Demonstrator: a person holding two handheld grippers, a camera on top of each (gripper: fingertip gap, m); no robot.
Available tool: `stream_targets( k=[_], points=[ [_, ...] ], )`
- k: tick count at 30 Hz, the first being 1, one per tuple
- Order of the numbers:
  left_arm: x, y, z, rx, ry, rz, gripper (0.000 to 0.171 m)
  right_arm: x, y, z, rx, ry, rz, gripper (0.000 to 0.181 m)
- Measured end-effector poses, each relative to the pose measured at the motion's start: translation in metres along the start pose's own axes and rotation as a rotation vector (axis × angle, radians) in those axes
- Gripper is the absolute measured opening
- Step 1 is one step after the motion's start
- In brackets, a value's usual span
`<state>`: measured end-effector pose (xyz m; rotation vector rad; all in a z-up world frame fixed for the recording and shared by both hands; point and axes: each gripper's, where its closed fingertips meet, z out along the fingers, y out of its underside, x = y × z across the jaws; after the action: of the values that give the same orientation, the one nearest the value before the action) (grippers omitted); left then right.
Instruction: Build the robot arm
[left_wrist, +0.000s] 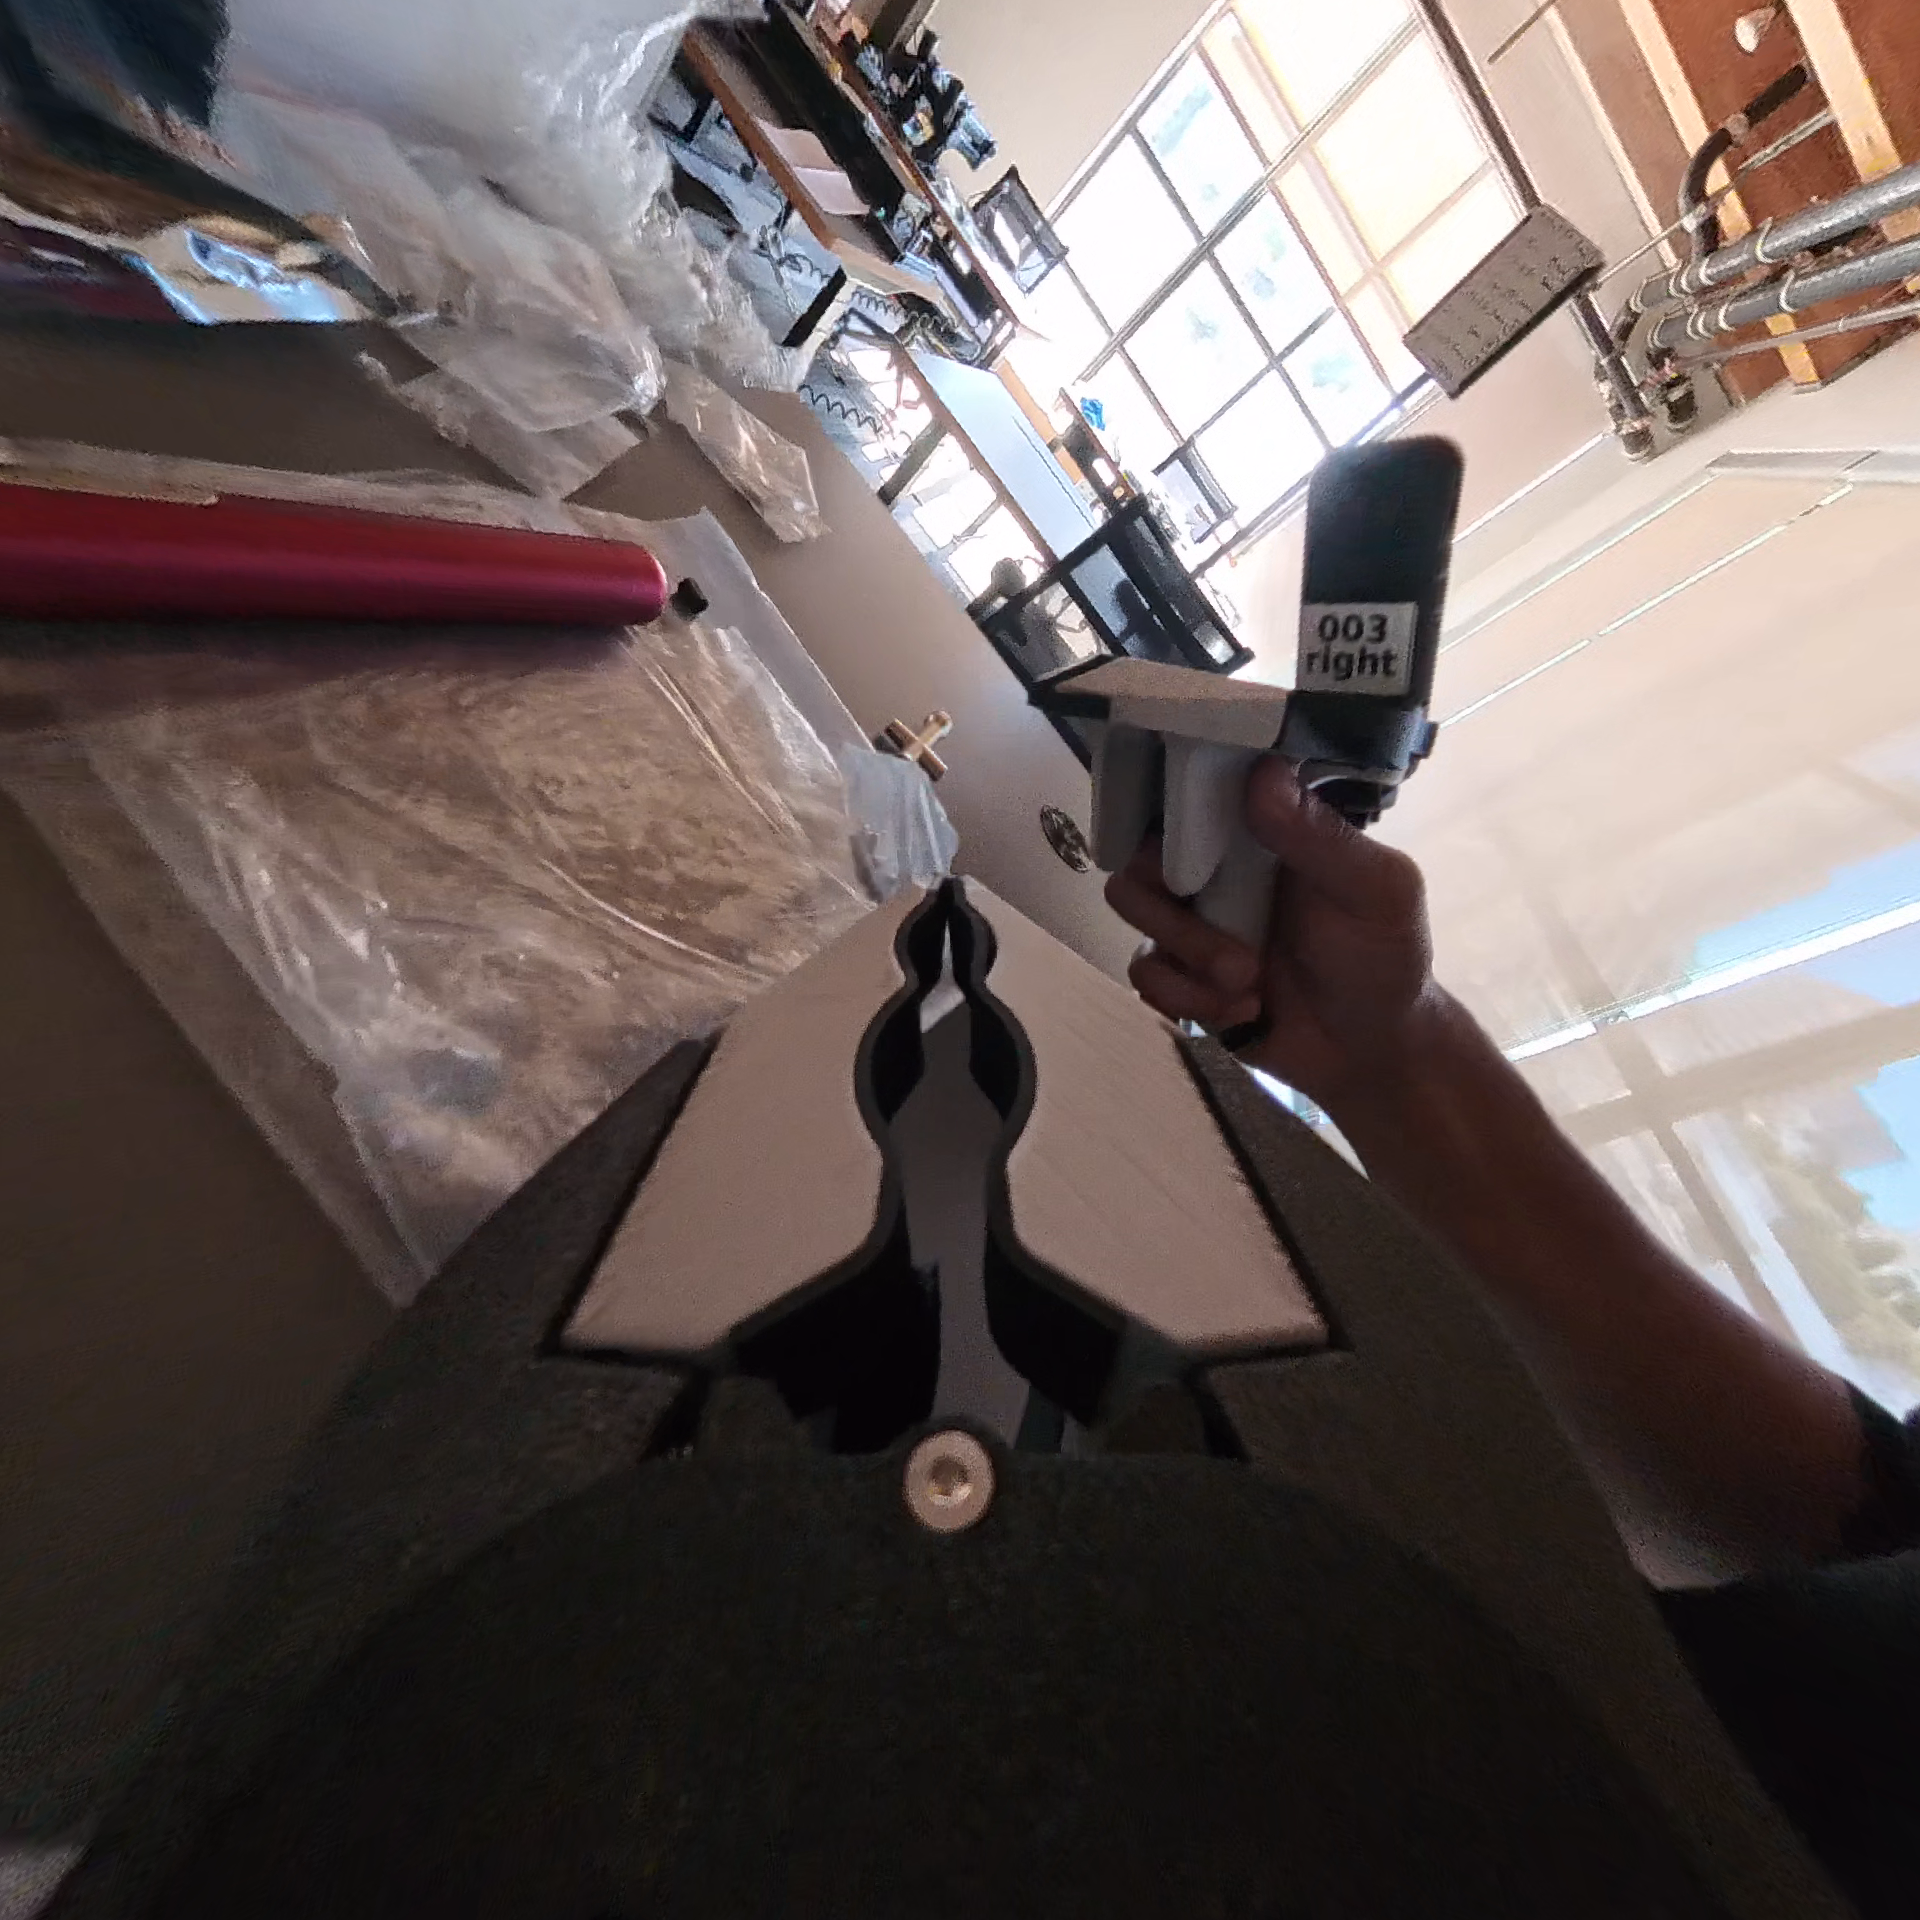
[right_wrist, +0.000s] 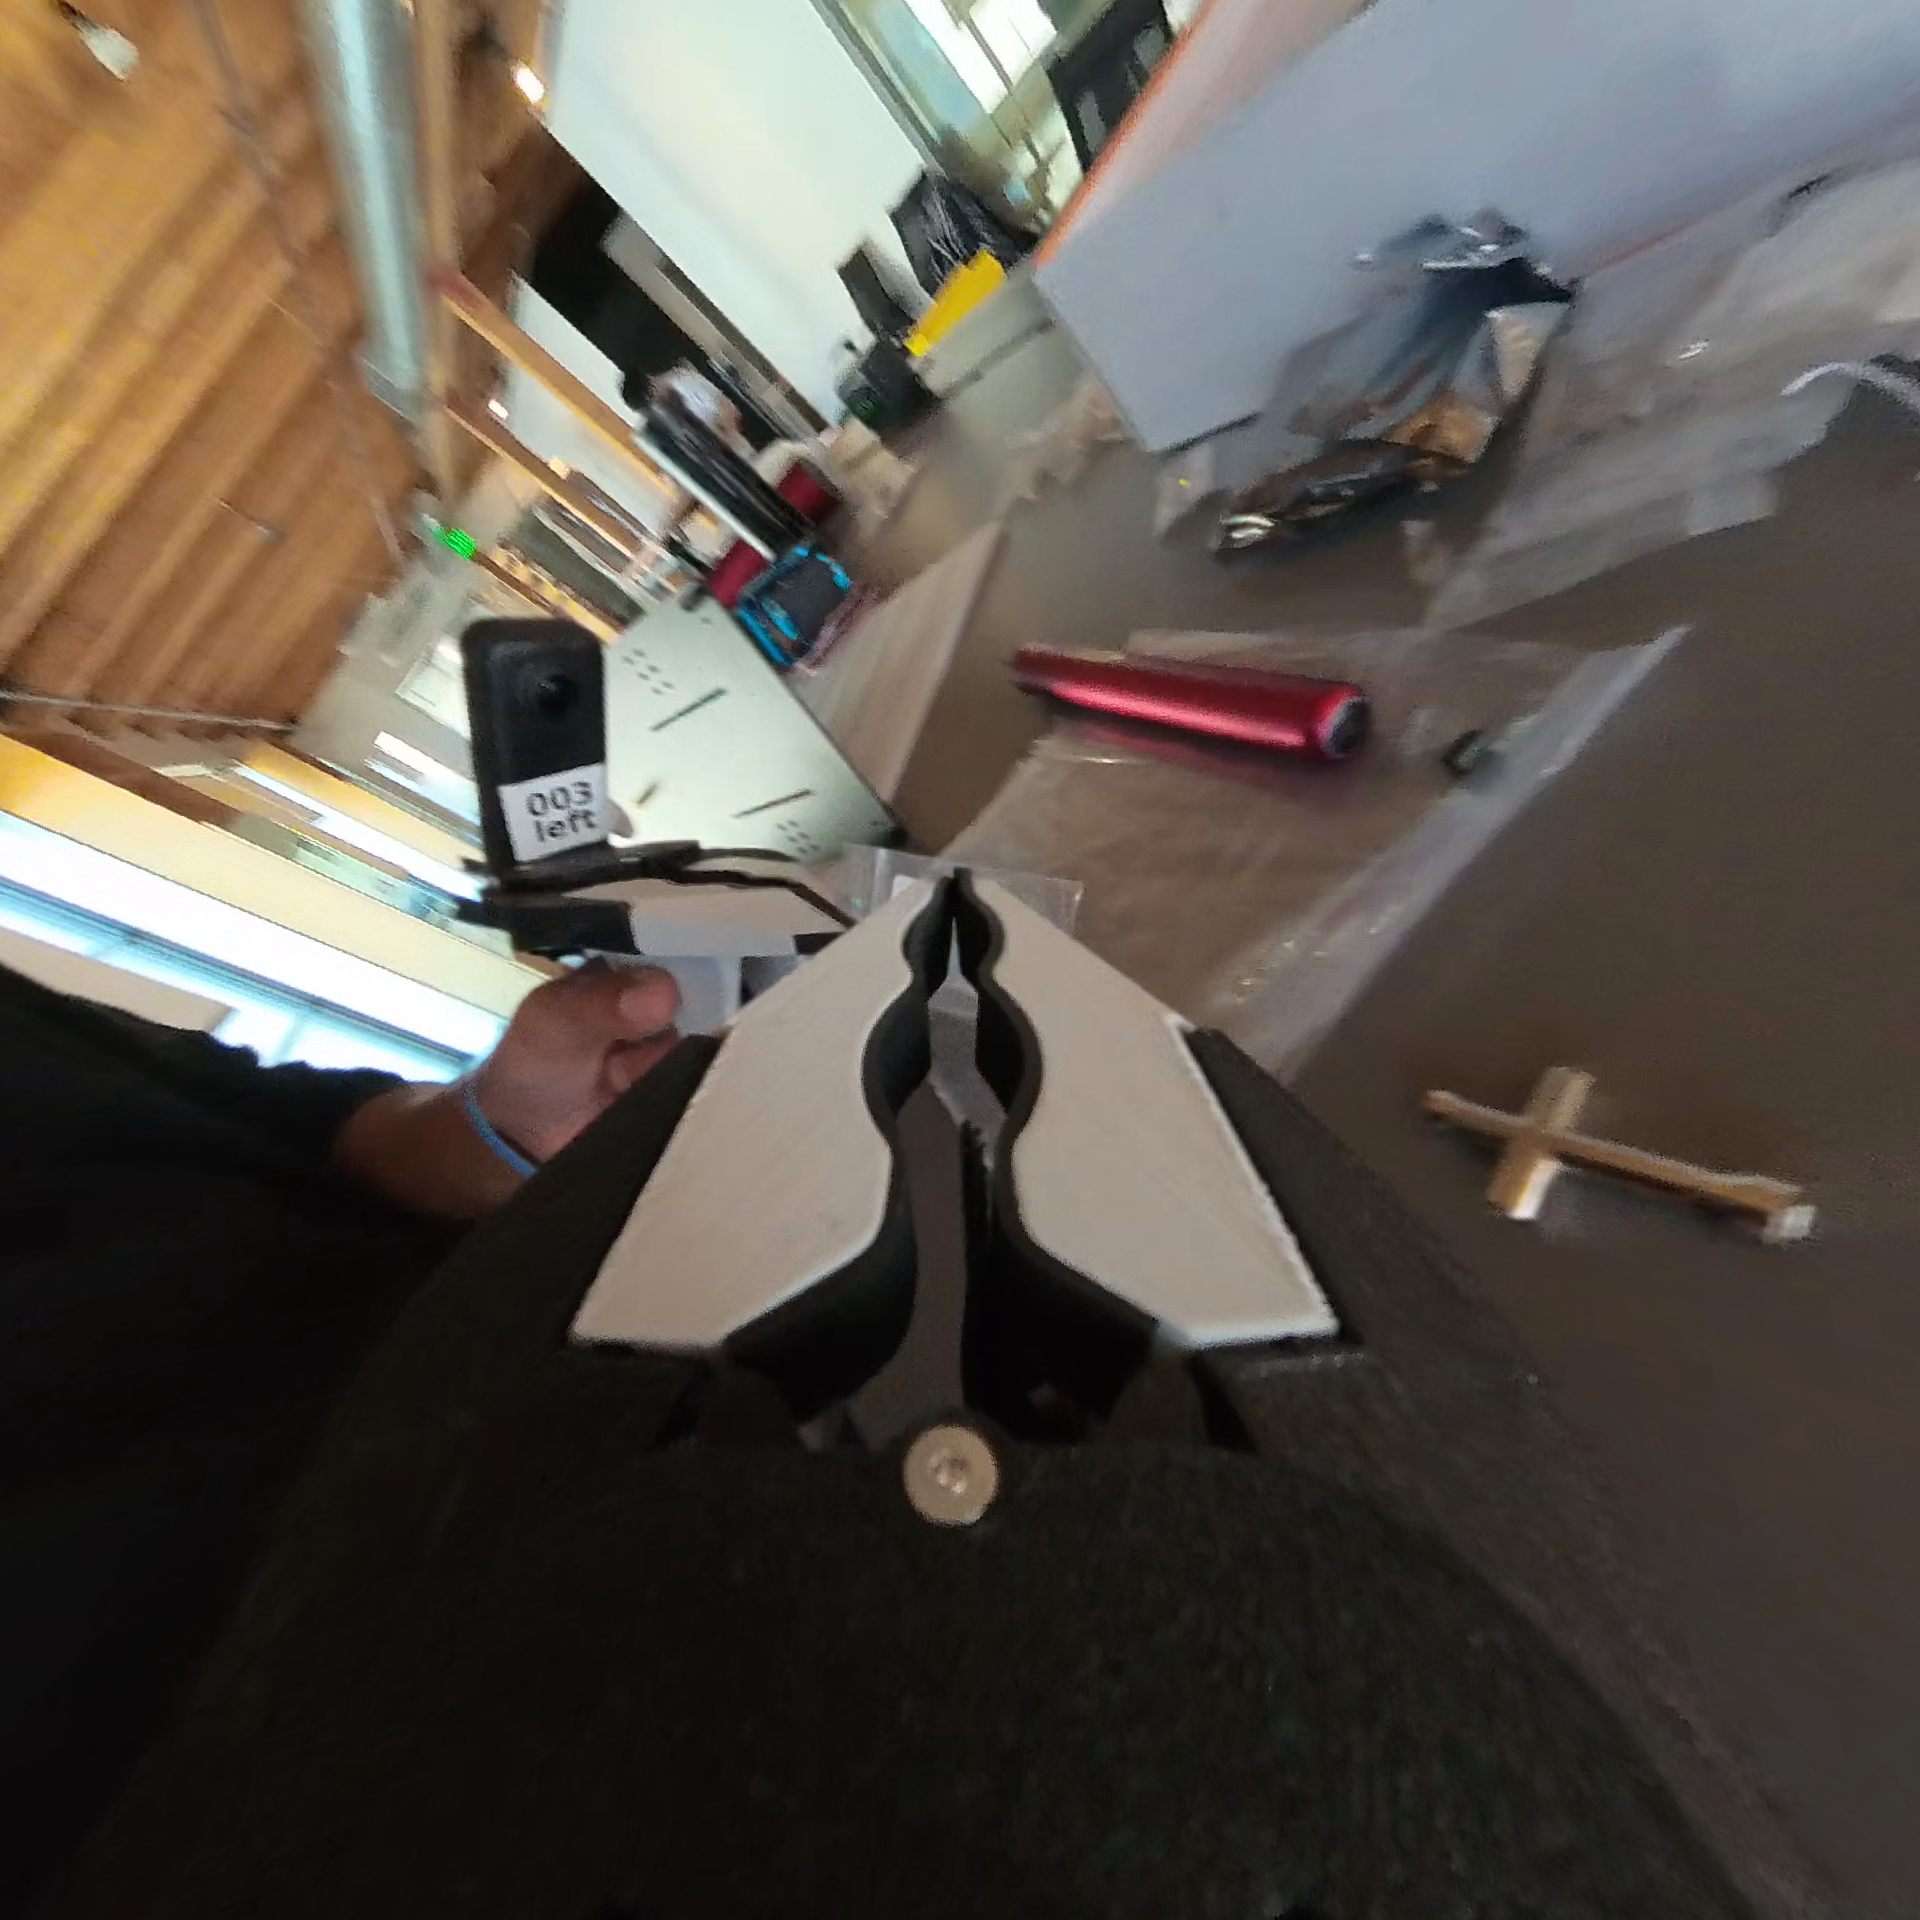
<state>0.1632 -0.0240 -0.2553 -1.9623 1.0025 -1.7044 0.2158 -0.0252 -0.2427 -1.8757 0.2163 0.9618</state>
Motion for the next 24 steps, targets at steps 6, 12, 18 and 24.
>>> stream_targets(
  k=[6, 12, 18, 24],
  points=[
    [0.021, -0.013, 0.011, 0.030, 0.119, -0.027, 0.000, 0.004, 0.003, 0.001, -0.101, -0.153, 0.117, 0.027],
    [0.064, -0.041, -0.011, 0.135, 0.370, -0.065, 0.000, -0.036, -0.002, -0.007, -0.132, -0.560, 0.302, 0.042],
    [0.068, -0.049, -0.013, 0.143, 0.409, -0.060, 0.000, -0.063, -0.019, -0.015, -0.081, -0.759, 0.283, 0.014],
    [0.080, -0.051, -0.016, 0.145, 0.476, -0.047, 0.000, -0.037, -0.007, 0.006, -0.157, -0.615, 0.336, 0.056]
  ],
)
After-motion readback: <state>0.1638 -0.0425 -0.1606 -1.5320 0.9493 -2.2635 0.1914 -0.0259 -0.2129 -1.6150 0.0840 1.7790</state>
